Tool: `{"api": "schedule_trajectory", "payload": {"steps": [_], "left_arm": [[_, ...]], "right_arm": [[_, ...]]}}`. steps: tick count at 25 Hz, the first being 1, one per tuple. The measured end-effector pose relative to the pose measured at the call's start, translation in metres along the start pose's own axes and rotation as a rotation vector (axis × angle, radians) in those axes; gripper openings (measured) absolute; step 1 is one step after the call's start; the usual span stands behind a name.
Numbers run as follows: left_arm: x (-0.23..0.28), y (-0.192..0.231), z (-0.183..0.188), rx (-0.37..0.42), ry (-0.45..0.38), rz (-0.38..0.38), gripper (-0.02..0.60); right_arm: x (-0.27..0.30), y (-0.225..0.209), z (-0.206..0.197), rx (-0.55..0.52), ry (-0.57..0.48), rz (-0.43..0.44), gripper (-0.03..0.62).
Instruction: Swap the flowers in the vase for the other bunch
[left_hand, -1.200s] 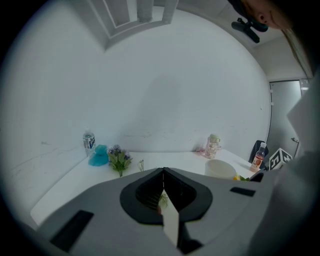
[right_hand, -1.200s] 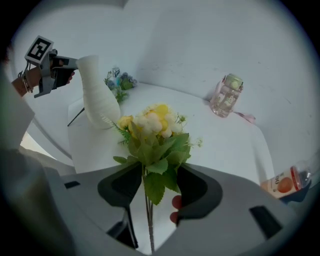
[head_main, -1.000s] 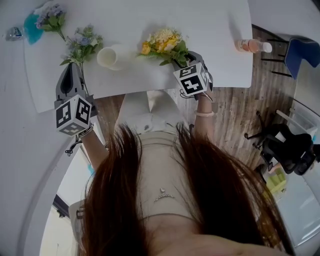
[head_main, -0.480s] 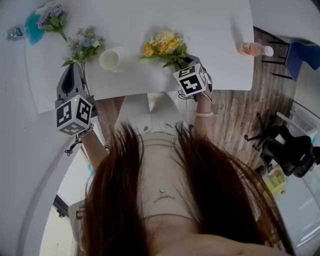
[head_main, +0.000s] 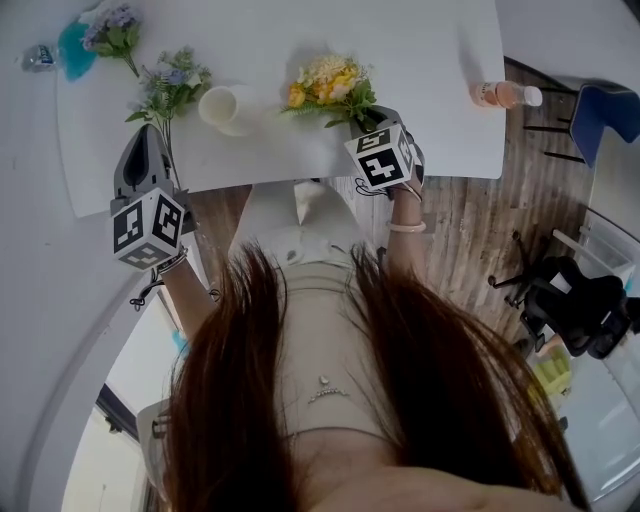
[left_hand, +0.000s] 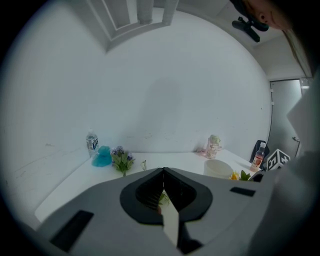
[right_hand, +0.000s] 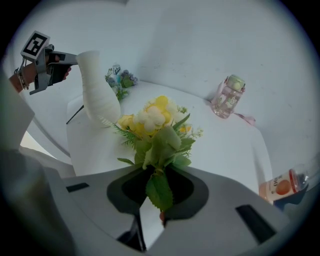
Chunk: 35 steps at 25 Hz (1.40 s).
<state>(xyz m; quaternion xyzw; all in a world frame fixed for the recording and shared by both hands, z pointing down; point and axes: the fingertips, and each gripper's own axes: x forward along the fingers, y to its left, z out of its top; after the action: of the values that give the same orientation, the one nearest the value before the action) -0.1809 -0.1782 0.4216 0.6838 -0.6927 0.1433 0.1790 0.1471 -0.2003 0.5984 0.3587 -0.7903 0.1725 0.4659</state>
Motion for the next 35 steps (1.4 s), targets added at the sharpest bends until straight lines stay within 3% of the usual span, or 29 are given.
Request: {"api": "schedule_trajectory", "payload": {"steps": [14, 24, 35], "left_arm": [[-0.049, 0.001, 0.012, -0.014, -0.077, 0.027, 0.005], [-0.041, 0.019, 0.045, 0.015, -0.127, -0.055, 0.005], [-0.035, 0.028, 0.063, 0.004, -0.159, -0.135, 0.005]], "right_arm": [[-0.041, -0.004, 0.028, 0.003, -0.139, -0.065, 0.077], [-0.062, -0.002, 0.054, 0.083, -0.199, -0.136, 0.074], [-0.113, -0.013, 0.083, 0.220, -0.358, -0.227, 0.074]]}}
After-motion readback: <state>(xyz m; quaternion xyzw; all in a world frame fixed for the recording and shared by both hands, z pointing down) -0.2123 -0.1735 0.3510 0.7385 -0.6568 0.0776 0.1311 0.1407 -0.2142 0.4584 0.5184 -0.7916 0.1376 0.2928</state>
